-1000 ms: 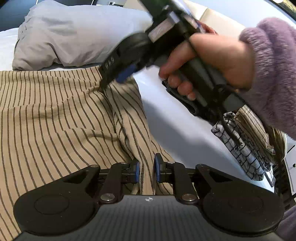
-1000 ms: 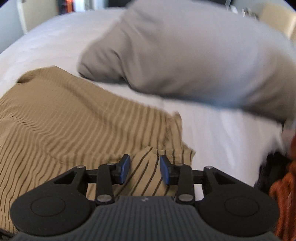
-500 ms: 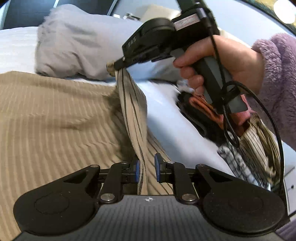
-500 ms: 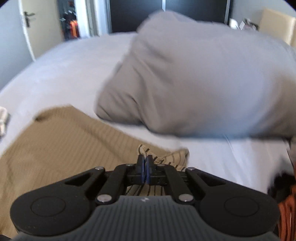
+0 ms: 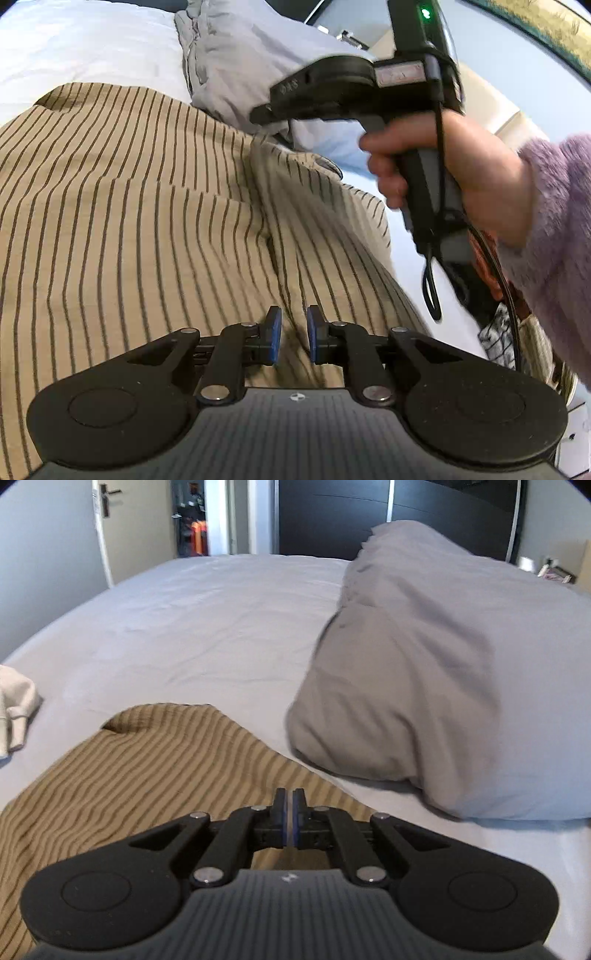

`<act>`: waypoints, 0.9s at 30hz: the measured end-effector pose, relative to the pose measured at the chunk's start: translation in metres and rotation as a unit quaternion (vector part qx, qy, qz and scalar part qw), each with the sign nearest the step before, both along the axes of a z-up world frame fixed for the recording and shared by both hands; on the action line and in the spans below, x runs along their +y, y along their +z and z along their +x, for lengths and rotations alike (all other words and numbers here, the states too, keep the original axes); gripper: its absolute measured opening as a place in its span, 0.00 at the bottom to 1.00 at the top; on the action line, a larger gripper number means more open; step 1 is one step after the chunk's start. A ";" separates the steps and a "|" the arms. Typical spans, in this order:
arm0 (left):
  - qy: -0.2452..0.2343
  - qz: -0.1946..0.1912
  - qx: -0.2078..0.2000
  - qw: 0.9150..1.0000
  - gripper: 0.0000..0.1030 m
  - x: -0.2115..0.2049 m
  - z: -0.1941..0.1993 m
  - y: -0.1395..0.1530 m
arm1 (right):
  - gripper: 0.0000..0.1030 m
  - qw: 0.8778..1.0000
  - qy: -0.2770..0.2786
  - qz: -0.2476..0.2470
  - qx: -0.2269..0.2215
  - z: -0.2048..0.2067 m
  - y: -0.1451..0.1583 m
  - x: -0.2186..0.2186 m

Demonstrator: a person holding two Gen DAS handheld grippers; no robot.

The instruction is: Fold clothes

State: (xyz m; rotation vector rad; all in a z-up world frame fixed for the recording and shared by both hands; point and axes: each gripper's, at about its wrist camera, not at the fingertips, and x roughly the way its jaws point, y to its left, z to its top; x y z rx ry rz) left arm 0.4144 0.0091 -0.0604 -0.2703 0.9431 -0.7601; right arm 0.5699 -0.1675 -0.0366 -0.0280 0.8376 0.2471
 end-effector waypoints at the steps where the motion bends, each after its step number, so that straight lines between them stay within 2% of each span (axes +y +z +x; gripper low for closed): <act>1: -0.006 0.005 -0.002 1.000 0.14 -0.001 -0.001 0.000 | 0.08 1.000 0.014 0.023 0.008 0.003 -0.002 -0.001; 3: -0.015 0.013 -0.010 1.000 0.22 -0.003 -0.006 0.001 | 0.16 0.999 0.023 0.025 0.002 0.004 -0.001 -0.001; 4: -0.021 0.015 -0.015 1.000 0.25 -0.005 -0.010 0.003 | 0.33 0.999 0.030 0.012 -0.005 0.002 0.003 -0.002; 5: -0.026 0.018 -0.019 0.999 0.26 -0.007 -0.013 0.004 | 0.36 0.999 0.037 -0.001 -0.012 0.001 0.006 -0.004; 10: -0.053 0.020 -0.037 0.998 0.26 -0.019 -0.031 0.014 | 0.34 1.000 -0.001 -0.028 0.003 -0.008 0.021 -0.061; 12: -0.070 0.028 -0.038 0.996 0.26 -0.028 -0.039 0.015 | 0.29 0.999 -0.017 -0.032 0.015 -0.017 0.024 -0.089; 13: -0.076 0.031 -0.039 0.996 0.26 -0.031 -0.042 0.015 | 0.24 0.999 -0.021 -0.037 0.020 -0.025 0.023 -0.102; 17: -0.090 0.043 -0.045 0.994 0.26 -0.043 -0.043 0.017 | 0.25 0.998 -0.039 -0.041 0.037 -0.059 0.015 -0.147; 19: -0.080 0.051 -0.052 0.994 0.26 -0.055 -0.034 0.027 | 0.25 0.997 -0.044 -0.037 0.043 -0.075 0.005 -0.163; 21: -0.071 0.058 -0.059 0.994 0.29 -0.067 -0.025 0.036 | 0.25 0.997 -0.045 -0.034 0.048 -0.088 -0.007 -0.175; 23: -0.061 0.066 -0.065 0.994 0.47 -0.079 -0.016 0.045 | 0.25 0.998 -0.045 -0.021 0.049 -0.100 -0.019 -0.180; 27: -0.046 0.073 -0.065 0.994 0.48 -0.117 0.012 0.056 | 0.26 0.997 -0.056 0.038 0.047 -0.109 -0.032 -0.195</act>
